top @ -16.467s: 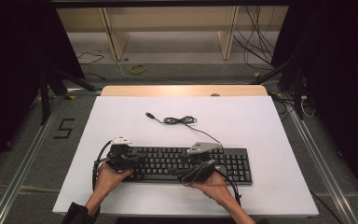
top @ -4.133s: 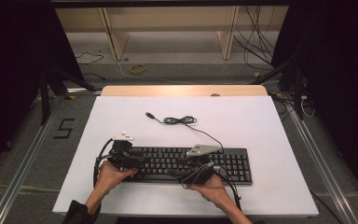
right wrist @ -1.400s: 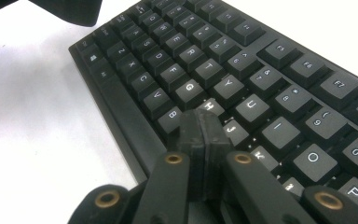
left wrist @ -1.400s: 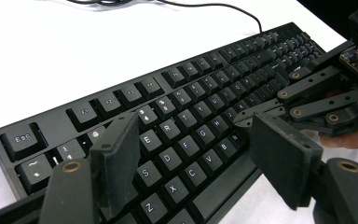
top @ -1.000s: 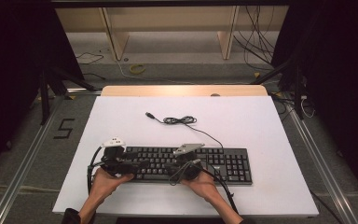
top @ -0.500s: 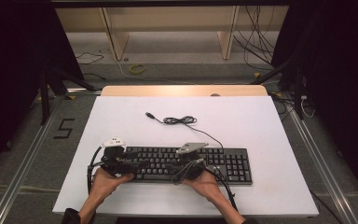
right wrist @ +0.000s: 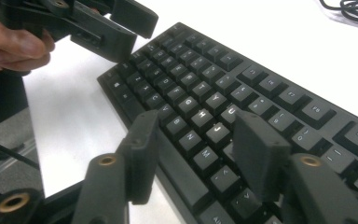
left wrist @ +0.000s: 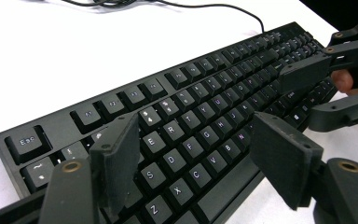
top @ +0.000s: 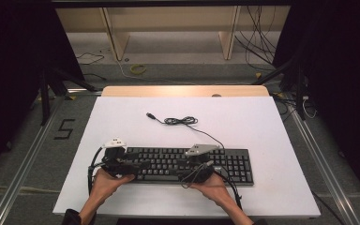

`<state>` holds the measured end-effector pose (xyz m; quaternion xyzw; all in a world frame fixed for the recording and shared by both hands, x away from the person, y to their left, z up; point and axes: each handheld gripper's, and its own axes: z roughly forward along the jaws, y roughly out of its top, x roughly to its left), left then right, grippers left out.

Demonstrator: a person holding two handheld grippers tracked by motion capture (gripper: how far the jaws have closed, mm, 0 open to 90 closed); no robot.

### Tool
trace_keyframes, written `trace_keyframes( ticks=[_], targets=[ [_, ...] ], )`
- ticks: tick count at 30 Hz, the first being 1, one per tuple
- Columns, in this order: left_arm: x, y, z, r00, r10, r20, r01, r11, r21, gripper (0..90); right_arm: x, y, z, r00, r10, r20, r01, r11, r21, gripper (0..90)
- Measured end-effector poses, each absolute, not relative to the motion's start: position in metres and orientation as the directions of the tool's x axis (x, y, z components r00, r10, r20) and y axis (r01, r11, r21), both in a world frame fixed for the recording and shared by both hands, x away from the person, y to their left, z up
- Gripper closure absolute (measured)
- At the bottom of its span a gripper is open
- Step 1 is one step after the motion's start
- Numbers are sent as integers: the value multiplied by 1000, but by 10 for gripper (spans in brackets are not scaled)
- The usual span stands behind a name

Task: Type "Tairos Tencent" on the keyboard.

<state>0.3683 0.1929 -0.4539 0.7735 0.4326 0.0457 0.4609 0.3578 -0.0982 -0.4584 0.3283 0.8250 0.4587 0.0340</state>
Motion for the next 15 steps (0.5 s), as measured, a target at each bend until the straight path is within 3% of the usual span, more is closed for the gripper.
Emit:
trace_keyframes(
  ticks=[6,15],
  targets=[
    [368,192,-455,630,705,-325,623,-208,754,328,354,-106,-456,-775,578,255,510,336,792,409],
    [368,191,-455,639,698,-325,614,-207,762,330,348,-120,-451,-764,592,257,502,296,813,370]
  ],
)
